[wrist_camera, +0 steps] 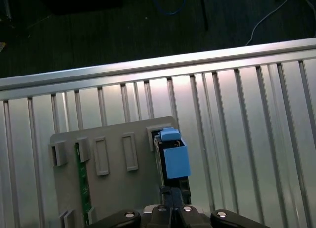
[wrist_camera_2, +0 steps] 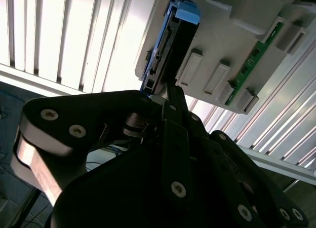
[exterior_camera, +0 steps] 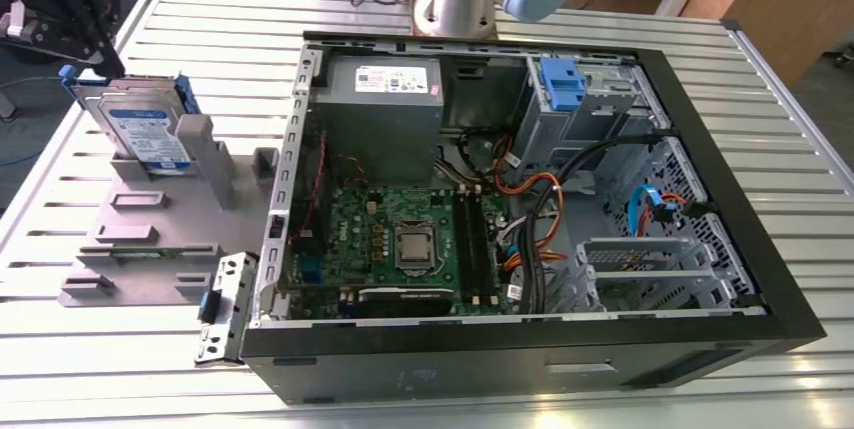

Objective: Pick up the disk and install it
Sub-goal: 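Pick up the disk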

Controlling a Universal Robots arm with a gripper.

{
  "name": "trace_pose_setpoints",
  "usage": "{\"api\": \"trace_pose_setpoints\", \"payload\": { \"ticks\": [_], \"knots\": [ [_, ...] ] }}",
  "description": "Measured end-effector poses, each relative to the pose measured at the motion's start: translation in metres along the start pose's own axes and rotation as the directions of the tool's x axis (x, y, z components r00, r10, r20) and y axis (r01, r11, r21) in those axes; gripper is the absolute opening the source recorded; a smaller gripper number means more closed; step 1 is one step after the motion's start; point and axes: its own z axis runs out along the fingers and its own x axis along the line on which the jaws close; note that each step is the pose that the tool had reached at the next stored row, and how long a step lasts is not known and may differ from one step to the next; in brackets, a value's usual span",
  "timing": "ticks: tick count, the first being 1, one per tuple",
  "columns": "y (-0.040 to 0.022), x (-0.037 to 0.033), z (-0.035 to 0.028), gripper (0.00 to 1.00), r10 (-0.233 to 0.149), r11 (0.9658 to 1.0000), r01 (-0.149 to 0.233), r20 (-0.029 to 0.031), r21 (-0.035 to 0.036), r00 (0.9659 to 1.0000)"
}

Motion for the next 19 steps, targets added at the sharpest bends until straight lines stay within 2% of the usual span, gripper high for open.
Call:
{"api": "trace_pose_setpoints", "payload": {
  "ticks": [6,19],
  "knots": [
    [-0.0035,-0.0026,0.0036,0.11,0.0,1.0,0.0,0.0002,0.0003,1.0],
    [-0.0032,-0.0054,0.0062,0.11,0.0,1.0,0.0,0.0,0.0001,1.0]
  ]
}}
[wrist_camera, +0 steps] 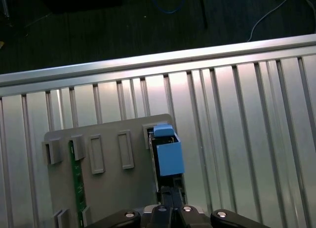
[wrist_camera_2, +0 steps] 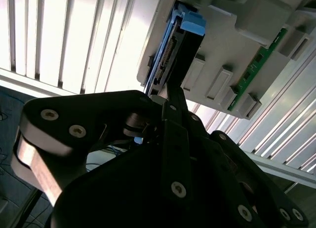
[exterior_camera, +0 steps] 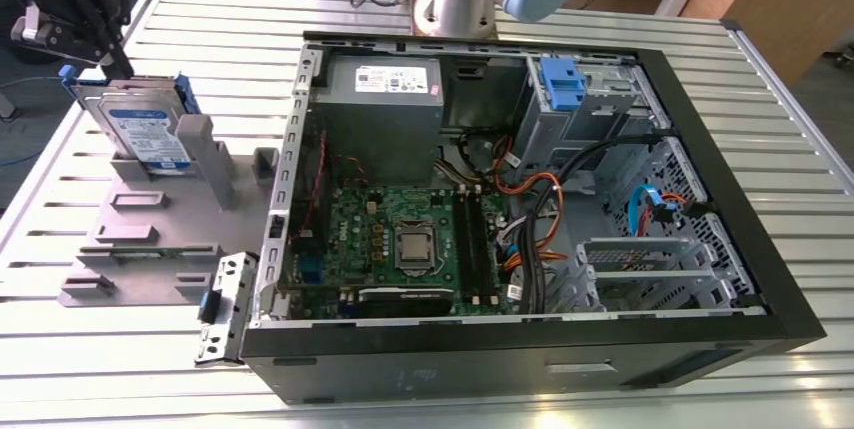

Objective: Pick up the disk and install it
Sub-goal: 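Pick up the disk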

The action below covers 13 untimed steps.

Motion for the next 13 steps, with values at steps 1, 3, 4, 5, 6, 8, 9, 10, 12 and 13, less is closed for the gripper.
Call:
{"api": "trace_pose_setpoints", "payload": {
  "ticks": [1,3,4,5,6,8,9,10,12,13],
  "knots": [
    [0.0,0.0,0.0,0.11,0.0,1.0,0.0,0.0,0.0,1.0],
    [0.0,0.0,0.0,0.11,0.0,1.0,0.0,0.0,0.0,1.0],
    [0.0,0.0,0.0,0.11,0.0,1.0,0.0,0.0,0.0,1.0],
    [0.0,0.0,0.0,0.11,0.0,1.0,0.0,0.0,0.0,1.0],
    [0.0,0.0,0.0001,0.11,0.0,1.0,0.0,0.0,0.0,1.0],
    [0.0,0.0,0.0001,0.11,0.0,1.0,0.0,0.0,0.0,1.0],
    [0.0,0.0,0.0001,0.11,0.0,1.0,0.0,0.0,0.0,1.0],
    [0.0,0.0,0.0001,0.11,0.0,1.0,0.0,0.0,0.0,1.0],
    [0.0,0.0,0.0001,0.17,0.0,1.0,0.0,0.0,0.0,1.0],
    [0.0,0.0,0.0001,0.23,0.0,1.0,0.0,0.0,0.0,1.0]
  ]
}}
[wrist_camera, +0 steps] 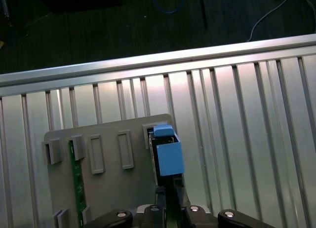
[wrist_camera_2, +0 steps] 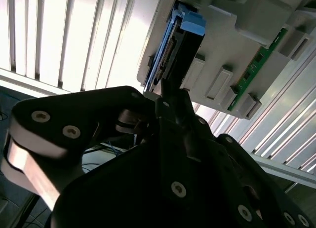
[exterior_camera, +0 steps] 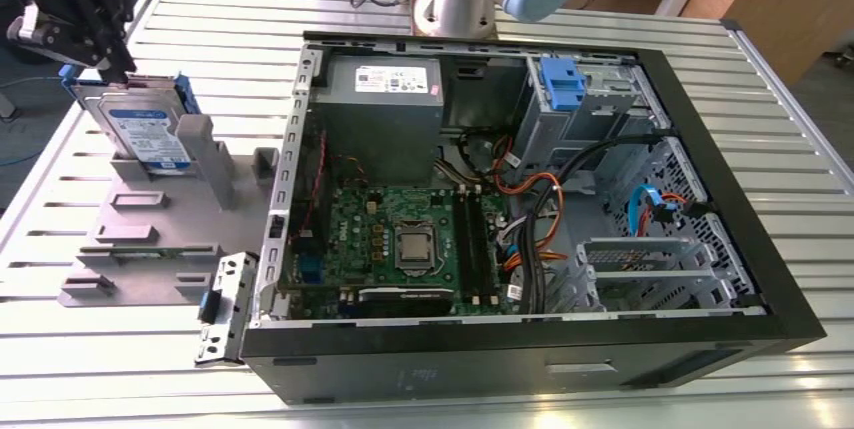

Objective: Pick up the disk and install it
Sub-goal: 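Pick up the disk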

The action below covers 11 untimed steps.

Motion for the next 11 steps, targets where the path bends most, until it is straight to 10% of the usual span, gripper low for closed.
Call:
{"api": "trace_pose_setpoints", "payload": {
  "ticks": [11],
  "knots": [
    [0.0,0.0,0.0001,0.59,0.0,1.0,0.0,0.0,0.0,1.0]
  ]
}}
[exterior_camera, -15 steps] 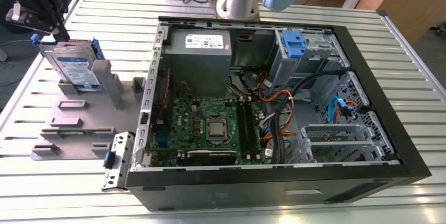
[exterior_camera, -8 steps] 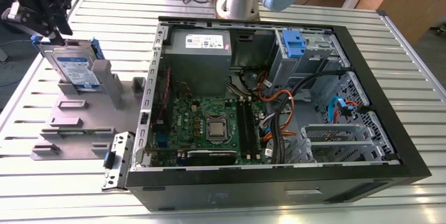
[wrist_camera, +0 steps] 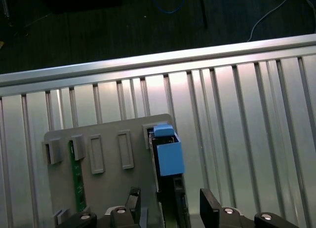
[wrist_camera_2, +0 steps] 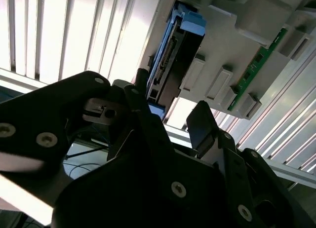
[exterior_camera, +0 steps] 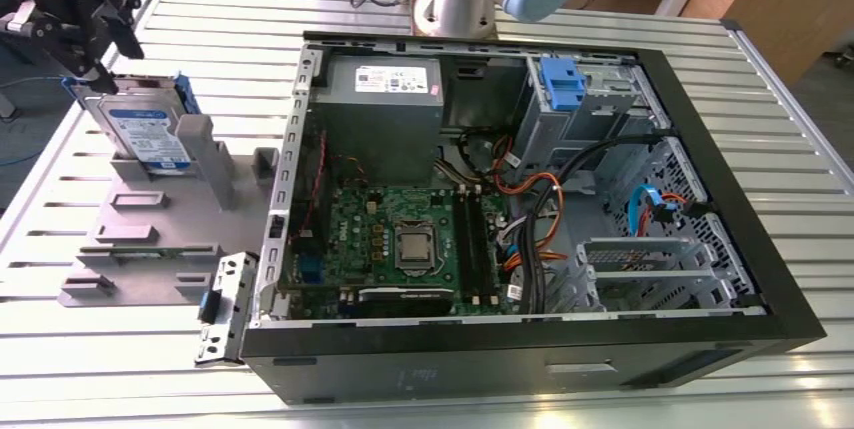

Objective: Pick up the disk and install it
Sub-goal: 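Pick up the disk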

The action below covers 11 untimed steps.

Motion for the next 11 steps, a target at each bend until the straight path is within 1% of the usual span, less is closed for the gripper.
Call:
{"api": "trace_pose_setpoints", "payload": {
  "ticks": [2,6,11],
  "knots": [
    [0.0,0.0,0.0,0.59,0.0,1.0,0.0,0.0,0.0,1.0],
    [-0.0002,0.0001,0.0032,0.59,-0.003,1.0,0.003,-0.0001,-0.0001,1.0],
    [-0.0004,0.0002,0.0071,0.59,-0.026,0.9997,0.026,-0.0014,-0.001,0.9997]
  ]
}}
